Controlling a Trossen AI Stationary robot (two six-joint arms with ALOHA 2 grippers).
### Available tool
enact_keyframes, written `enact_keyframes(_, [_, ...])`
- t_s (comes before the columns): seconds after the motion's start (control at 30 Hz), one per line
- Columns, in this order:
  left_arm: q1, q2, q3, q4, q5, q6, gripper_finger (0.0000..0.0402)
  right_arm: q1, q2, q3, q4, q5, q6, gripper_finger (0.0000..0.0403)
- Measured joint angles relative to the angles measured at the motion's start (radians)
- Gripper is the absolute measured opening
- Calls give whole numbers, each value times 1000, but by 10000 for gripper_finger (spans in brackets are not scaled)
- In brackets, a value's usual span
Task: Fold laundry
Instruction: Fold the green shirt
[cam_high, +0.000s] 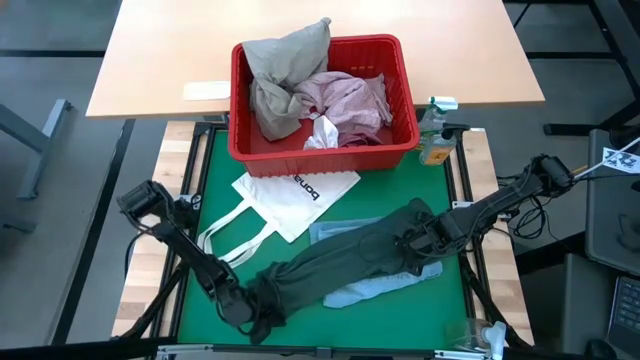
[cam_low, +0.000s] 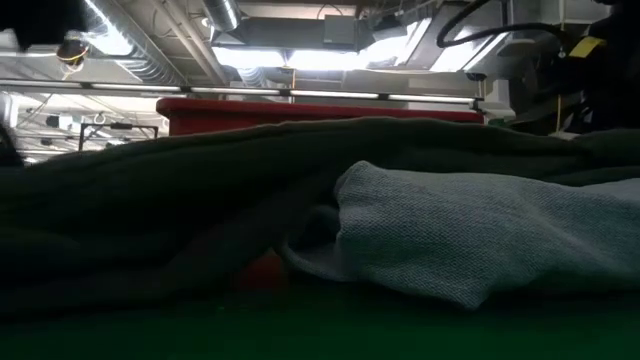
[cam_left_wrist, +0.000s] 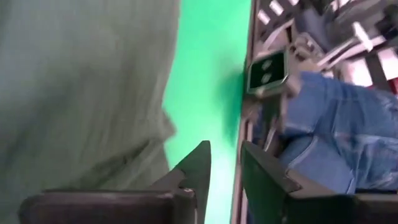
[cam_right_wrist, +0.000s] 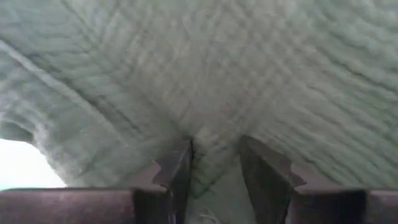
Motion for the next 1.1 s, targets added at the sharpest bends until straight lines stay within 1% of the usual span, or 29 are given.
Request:
enact_keyframes(0.1, [0,-35,0,-5,-36,29,64,0,0,23,1,-4,-26,140])
enact_keyframes(0.3, [6,-100,0,-32,-156,87,36,0,0,70,6,0,-75,140])
enact_keyframes(0.47, [25,-128,2,-107,-274,88,16,0,0,81,16,50,-102,140])
enact_keyframes(0.53, [36,-128,2,-149,-306,75,7,0,0,81,15,62,-108,140])
enact_keyframes(0.87, [58,-129,2,-455,-395,-215,1,0,0,81,16,134,-122,140])
enact_keyframes(1.0, [53,-129,2,-522,-404,-294,1,0,0,81,16,139,-122,140])
enact_keyframes(1.1, [52,-129,2,-539,-409,-333,1,0,0,81,14,166,-121,140])
